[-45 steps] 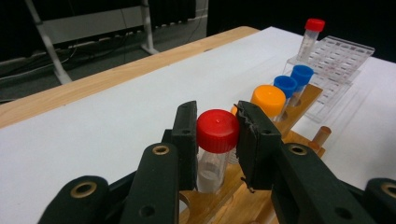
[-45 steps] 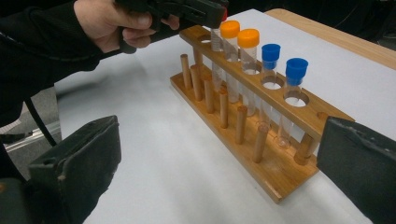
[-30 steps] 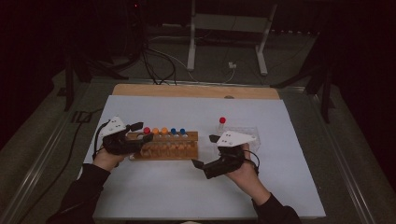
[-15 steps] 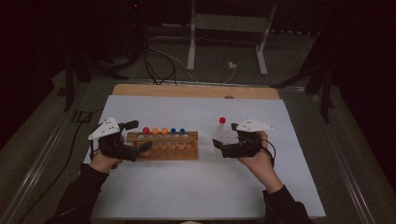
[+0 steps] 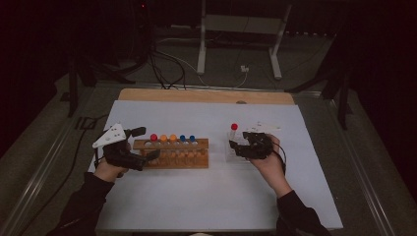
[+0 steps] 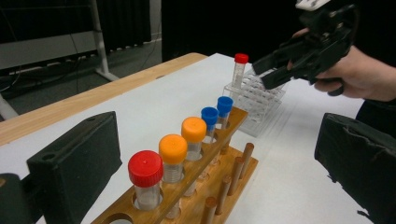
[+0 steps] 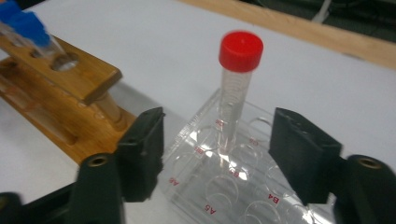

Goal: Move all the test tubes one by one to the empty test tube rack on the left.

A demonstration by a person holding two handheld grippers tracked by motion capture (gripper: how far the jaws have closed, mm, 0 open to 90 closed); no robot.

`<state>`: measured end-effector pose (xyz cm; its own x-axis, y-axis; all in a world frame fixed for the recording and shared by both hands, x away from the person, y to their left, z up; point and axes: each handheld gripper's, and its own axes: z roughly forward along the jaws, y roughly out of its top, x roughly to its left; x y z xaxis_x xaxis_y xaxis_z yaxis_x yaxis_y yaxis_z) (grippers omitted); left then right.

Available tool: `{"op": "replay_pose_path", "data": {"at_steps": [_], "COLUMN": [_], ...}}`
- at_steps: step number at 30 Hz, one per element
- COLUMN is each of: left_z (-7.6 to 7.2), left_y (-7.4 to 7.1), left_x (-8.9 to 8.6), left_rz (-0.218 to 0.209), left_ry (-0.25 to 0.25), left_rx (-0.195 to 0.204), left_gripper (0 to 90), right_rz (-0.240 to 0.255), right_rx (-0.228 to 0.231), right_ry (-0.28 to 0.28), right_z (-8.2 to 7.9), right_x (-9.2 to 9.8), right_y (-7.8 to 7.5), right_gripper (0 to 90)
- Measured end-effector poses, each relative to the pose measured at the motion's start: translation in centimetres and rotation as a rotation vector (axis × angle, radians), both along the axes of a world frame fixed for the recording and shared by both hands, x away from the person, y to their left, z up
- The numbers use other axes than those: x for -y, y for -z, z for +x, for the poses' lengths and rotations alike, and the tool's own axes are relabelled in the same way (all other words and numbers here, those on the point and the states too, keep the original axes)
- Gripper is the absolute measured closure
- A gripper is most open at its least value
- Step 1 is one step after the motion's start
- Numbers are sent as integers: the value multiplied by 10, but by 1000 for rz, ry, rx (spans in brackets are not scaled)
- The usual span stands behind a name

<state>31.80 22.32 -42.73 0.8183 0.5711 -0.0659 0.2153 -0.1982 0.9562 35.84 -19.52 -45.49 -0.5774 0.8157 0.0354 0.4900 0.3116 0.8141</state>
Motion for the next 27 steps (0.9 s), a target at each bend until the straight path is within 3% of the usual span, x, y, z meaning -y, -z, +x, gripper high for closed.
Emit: {"op": "replay_pose_path", "data": {"at_steps": [4,20,27], "left_z": [0,0,1], "left_y": [0,-1,0], "left_x": [0,1,2], "left_rz": [3,2,5], "left_ry": [3,1,3], "left_rx": [-1,-5,-11], "left_gripper": [12,12,12], "right_rz": [1,-20,-14], "right_rx": [-25,-51,-54], "right_ry": [5,42,58], "right_z": [5,23,27], "right_x": [-1,-11,-13], "right_y": [4,7,8], "right_gripper": [425,538,689]}}
